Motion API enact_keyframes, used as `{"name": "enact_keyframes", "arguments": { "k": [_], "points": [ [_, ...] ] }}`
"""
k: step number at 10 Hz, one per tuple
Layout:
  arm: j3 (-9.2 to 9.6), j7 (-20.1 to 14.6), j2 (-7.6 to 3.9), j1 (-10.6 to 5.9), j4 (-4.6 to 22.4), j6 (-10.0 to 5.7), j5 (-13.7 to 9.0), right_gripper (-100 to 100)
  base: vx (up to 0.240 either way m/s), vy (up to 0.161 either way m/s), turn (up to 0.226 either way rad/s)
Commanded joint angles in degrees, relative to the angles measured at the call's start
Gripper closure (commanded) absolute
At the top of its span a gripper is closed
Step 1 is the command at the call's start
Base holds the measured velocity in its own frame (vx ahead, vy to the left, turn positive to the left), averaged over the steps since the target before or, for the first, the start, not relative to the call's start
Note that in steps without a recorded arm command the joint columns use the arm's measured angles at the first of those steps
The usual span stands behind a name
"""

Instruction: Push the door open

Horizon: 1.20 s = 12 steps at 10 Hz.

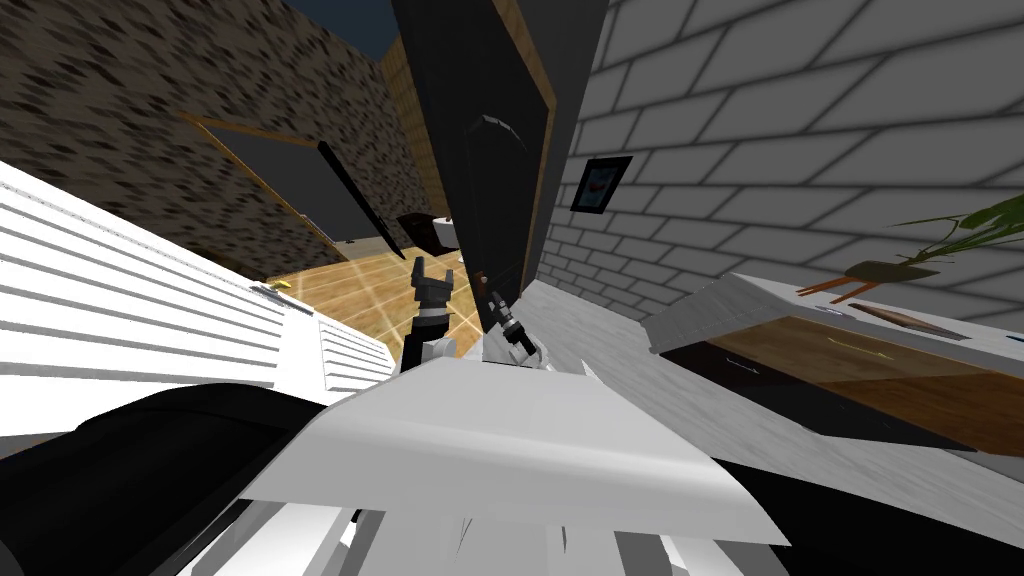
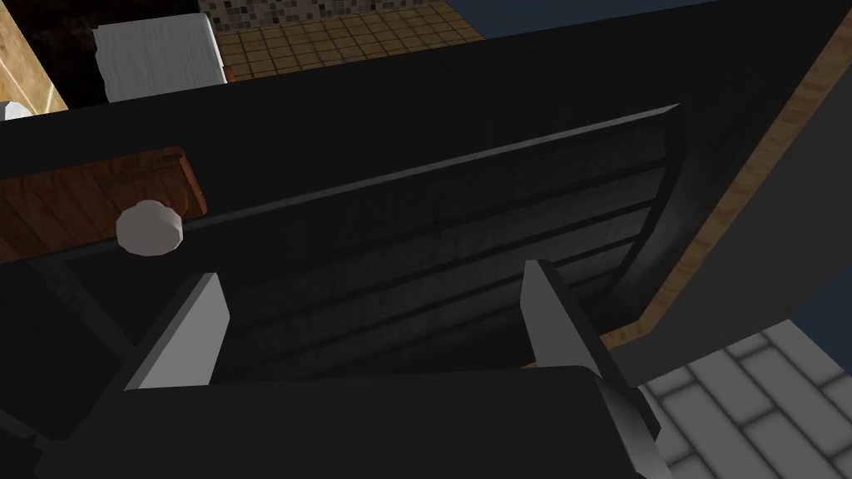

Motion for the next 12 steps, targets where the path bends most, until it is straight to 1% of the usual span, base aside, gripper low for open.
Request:
{"name": "enact_keyframes", "arguments": {
  "k": [1,2,3,4,6,9,10,12],
  "points": [
    [1.38,-0.56,-0.12,-1.05,1.8,-0.14,-0.09,-100,0.099,-0.028,-0.015],
    [2.18,-0.84,-0.14,-1.66,2.62,0.02,-0.14,-100,0.095,-0.033,-0.023],
    [3.65,-1.35,-0.18,-2.79,4.14,0.3,-0.23,-100,0.121,-0.036,-0.041],
    [4.38,-1.6,-0.19,-3.34,4.88,0.45,-0.28,-100,0.151,-0.032,-0.023],
    [7.26,-2.61,-0.25,-5.53,7.84,1.01,-0.46,-100,0.181,-0.046,-0.034],
    [11.01,-3.91,-0.29,-8.38,11.69,1.74,-0.69,-100,0.193,-0.03,-0.031],
    [12.05,-4.27,-0.29,-9.17,12.75,1.94,-0.75,-100,0.225,0.021,-0.023],
    [14.04,-4.97,-0.3,-10.69,14.8,2.33,-0.88,-100,0.18,-0.042,-0.031]
  ]
}}
